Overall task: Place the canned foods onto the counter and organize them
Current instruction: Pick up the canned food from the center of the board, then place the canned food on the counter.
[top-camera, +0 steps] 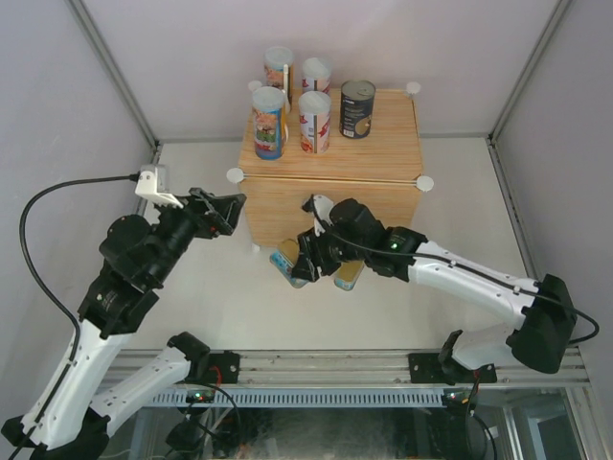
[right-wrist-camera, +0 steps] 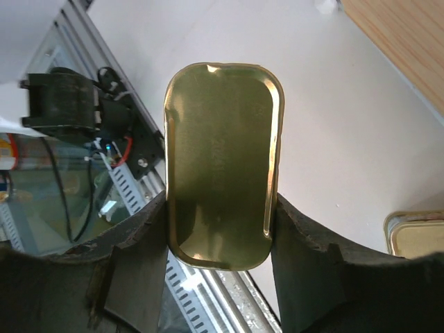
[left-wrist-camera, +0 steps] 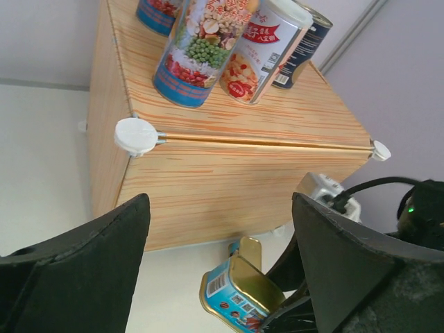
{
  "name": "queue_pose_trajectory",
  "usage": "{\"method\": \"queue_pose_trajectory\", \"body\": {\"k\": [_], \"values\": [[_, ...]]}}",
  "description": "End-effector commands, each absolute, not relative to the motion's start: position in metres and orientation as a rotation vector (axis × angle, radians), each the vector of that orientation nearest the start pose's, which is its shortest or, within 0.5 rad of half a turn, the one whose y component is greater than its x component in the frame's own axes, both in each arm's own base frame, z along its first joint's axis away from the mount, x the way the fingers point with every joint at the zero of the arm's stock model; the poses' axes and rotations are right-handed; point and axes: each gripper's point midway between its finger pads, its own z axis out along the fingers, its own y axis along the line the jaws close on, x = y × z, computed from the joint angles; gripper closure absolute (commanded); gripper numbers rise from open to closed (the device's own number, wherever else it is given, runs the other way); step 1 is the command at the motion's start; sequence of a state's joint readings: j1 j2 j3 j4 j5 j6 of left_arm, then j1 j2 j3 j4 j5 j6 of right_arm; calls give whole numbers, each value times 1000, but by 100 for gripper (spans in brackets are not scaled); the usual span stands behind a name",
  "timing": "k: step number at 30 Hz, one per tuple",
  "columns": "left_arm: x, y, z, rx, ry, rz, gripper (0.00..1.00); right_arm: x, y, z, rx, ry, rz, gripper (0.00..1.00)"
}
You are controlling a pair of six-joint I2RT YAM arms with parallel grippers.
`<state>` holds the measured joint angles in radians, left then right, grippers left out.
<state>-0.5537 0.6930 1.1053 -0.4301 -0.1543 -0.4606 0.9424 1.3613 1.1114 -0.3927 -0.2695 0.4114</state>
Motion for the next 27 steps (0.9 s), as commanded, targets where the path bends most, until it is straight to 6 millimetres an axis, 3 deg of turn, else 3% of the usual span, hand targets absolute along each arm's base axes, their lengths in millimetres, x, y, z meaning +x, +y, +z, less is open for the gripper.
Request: {"method": "queue_pose_trajectory", "body": {"k": [1, 9, 15, 20, 27], "values": [[225, -147, 423, -4, 1549, -776, 11, 172, 356, 283, -725, 2038, 1181, 95], [214, -162, 435, 74, 1512, -877, 0, 164, 343, 347, -653, 1890, 1343, 96], [209, -174, 452, 142, 1473, -936, 0, 166, 333, 397, -636, 1777, 1388, 96], [202, -180, 460, 178, 1438, -987, 0, 164, 326, 422, -603, 1709, 1470, 96], [187, -196, 476, 244, 1356, -1120, 0, 160, 321, 442, -578, 1657, 1552, 97]]}}
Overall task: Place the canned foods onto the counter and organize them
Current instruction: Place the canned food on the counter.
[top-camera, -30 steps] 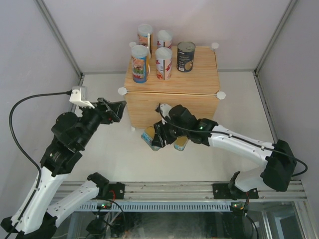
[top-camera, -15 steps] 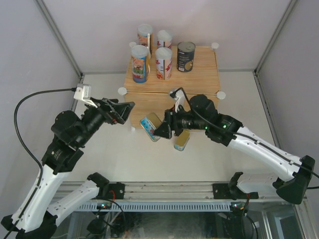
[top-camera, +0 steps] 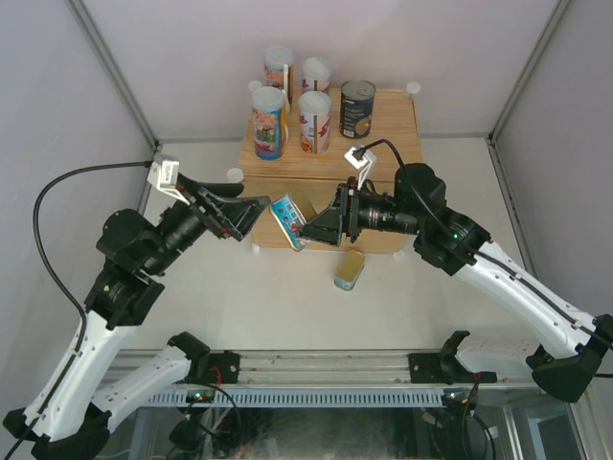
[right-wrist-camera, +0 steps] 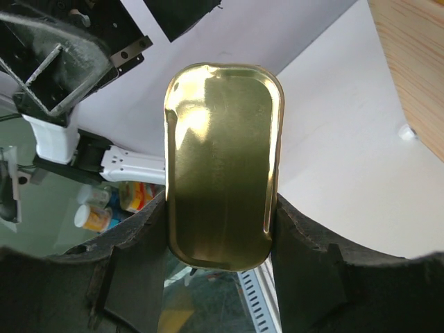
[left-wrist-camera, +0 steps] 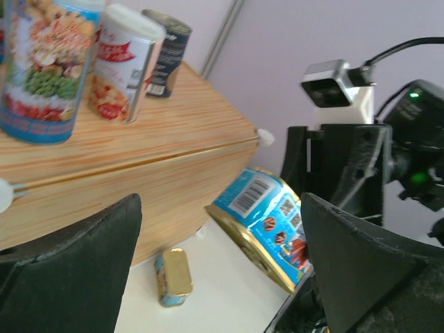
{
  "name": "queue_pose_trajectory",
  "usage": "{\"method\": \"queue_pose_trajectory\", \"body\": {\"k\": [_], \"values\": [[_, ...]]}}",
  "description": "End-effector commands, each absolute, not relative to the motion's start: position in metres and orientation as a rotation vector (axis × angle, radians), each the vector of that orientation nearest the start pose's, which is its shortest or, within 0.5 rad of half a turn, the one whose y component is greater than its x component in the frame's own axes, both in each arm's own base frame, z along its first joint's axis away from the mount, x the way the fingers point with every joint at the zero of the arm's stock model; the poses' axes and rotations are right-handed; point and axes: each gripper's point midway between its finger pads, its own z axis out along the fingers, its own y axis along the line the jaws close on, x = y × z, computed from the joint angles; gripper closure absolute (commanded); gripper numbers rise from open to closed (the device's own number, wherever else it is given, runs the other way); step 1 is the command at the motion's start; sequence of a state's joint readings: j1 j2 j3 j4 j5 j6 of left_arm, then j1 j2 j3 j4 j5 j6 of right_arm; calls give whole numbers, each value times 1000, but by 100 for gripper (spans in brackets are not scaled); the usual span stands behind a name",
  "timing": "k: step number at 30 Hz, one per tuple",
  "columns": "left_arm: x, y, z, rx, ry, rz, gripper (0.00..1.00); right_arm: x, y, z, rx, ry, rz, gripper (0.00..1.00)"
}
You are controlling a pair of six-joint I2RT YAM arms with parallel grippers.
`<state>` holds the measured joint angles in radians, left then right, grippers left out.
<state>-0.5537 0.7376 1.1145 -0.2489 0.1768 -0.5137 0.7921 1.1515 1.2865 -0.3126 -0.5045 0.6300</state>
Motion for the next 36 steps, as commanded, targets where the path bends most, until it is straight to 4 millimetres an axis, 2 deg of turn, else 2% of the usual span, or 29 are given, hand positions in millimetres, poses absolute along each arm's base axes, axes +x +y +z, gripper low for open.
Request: {"method": "queue_pose_trajectory", "body": {"k": [1, 7, 25, 36], "values": [[184, -198, 477, 256, 1349, -1139, 0, 160, 320, 445, -574, 1651, 1561, 97], [174, -204, 479, 290, 1319, -1213, 0, 159, 319, 457, -553, 1613, 1627, 97], [172, -213, 477, 270, 1317, -1324, 0, 141, 316, 493, -550, 1495, 1785, 98], [173, -220, 481, 273, 1290, -1395, 0, 142, 324, 497, -559, 1477, 1847, 100]]}}
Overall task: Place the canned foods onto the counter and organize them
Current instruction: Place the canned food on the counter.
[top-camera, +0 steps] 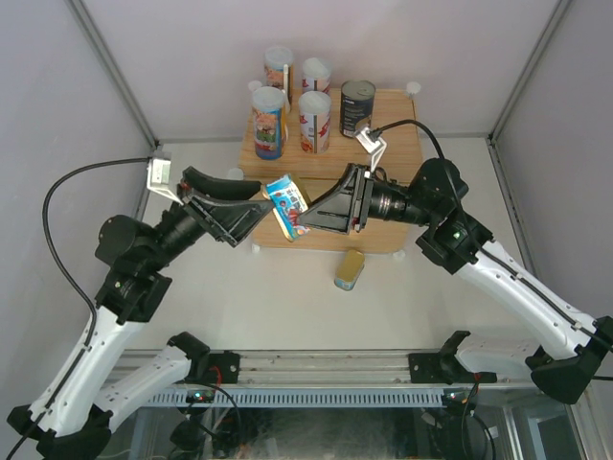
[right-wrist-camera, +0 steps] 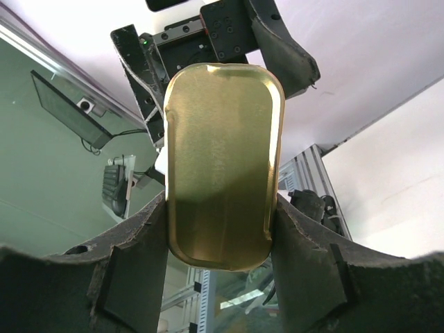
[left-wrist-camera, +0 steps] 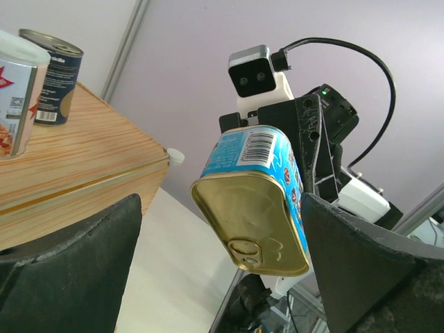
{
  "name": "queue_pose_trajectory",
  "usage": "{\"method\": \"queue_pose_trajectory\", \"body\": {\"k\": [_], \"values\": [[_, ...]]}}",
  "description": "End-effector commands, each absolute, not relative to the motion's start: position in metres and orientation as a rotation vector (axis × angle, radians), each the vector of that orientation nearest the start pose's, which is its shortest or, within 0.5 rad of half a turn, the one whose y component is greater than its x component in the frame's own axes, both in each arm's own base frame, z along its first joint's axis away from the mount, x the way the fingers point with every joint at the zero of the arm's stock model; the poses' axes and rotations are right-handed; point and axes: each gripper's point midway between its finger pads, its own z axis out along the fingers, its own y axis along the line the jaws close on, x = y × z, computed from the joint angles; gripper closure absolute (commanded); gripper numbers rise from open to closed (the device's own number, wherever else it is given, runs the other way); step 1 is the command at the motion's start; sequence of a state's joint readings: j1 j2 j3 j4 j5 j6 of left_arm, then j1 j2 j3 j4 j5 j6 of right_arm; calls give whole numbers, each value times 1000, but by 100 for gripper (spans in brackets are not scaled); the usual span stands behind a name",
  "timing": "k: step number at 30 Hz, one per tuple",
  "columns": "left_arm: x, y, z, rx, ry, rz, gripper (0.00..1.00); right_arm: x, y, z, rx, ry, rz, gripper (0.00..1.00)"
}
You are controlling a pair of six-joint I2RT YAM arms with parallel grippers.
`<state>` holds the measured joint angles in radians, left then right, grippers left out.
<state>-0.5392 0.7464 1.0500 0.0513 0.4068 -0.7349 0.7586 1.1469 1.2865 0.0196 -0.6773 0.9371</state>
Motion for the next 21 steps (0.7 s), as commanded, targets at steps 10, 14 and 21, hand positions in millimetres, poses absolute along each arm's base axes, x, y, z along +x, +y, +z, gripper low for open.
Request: {"method": "queue_pose_trajectory", "body": {"k": [10, 14, 21], "values": [[174, -229, 486, 294, 1277, -1474, 0, 148, 332, 495, -570, 1468, 1863, 100], [174, -230, 487, 297, 1275, -1487, 0, 151, 335, 493, -571, 1472, 1867, 100], [174, -232, 487, 296, 1268, -1505, 4, 154, 336, 491, -569, 1474, 1882, 100]]}}
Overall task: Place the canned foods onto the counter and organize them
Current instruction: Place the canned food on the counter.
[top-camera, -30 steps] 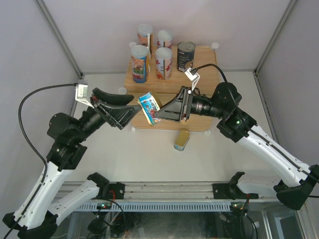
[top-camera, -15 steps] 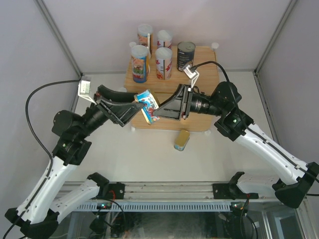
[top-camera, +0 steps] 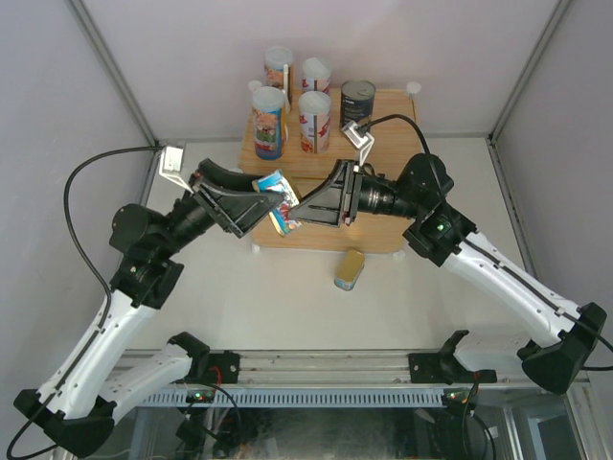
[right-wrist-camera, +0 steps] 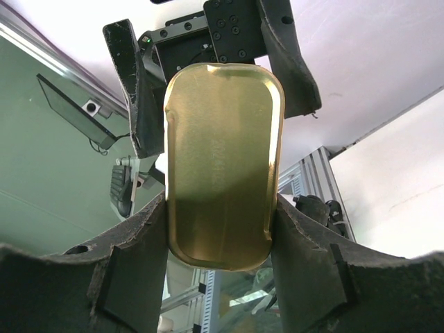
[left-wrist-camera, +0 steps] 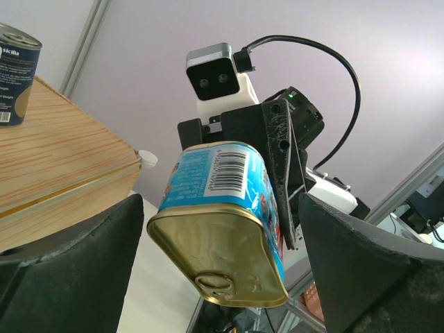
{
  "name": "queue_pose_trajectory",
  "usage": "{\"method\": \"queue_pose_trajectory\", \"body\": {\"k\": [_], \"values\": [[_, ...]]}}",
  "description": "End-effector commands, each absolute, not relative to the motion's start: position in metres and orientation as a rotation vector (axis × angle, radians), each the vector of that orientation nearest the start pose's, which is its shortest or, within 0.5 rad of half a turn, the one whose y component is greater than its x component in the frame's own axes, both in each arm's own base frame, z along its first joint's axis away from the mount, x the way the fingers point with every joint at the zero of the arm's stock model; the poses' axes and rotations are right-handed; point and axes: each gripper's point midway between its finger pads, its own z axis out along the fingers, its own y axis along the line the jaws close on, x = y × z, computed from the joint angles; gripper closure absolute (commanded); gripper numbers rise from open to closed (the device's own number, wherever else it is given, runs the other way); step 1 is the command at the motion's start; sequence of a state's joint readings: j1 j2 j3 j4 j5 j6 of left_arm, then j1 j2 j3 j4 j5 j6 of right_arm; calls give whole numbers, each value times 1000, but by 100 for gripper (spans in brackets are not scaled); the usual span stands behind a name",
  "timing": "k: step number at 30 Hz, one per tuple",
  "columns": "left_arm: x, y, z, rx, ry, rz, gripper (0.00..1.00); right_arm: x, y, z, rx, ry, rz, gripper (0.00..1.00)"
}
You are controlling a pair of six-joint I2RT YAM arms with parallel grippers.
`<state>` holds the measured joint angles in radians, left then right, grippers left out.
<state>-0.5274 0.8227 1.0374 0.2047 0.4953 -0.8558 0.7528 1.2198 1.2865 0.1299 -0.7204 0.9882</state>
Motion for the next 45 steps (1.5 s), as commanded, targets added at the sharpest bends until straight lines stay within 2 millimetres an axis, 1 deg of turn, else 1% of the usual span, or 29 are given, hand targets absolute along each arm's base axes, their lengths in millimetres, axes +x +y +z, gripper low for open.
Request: {"method": "queue_pose_trajectory", "body": {"k": [1, 12, 17, 19, 24, 26, 28, 29, 34, 38, 42, 45], "values": [[173, -232, 488, 298, 1264, -1507, 5, 155, 335, 491, -569, 1475, 1883, 100], [176, -237, 492, 304, 1253, -1545, 19, 158, 336, 489, -564, 1490, 1915, 100], [176, -239, 494, 316, 1251, -1558, 29, 159, 336, 486, -566, 1505, 1912, 100], [175, -240, 494, 320, 1249, -1563, 37, 159, 337, 485, -566, 1510, 1909, 100], [176, -240, 490, 321, 1247, -1570, 68, 161, 338, 482, -564, 1522, 1906, 100], [177, -241, 488, 320, 1251, -1572, 83, 162, 338, 480, -564, 1527, 1903, 100], [177, -242, 486, 322, 1251, -1573, 95, 165, 338, 478, -559, 1535, 1901, 100], [178, -242, 485, 321, 1253, -1574, 99, 166, 338, 478, -556, 1537, 1902, 100], [186, -242, 487, 281, 1256, -1572, 100, 171, 336, 480, -545, 1528, 1910, 100], [197, -241, 484, 219, 1279, -1556, 100, 176, 334, 475, -527, 1540, 1894, 95], [203, -241, 478, 184, 1306, -1547, 100, 181, 332, 469, -502, 1551, 1890, 79], [205, -239, 478, 155, 1307, -1545, 100, 183, 332, 465, -494, 1560, 1870, 67]]}}
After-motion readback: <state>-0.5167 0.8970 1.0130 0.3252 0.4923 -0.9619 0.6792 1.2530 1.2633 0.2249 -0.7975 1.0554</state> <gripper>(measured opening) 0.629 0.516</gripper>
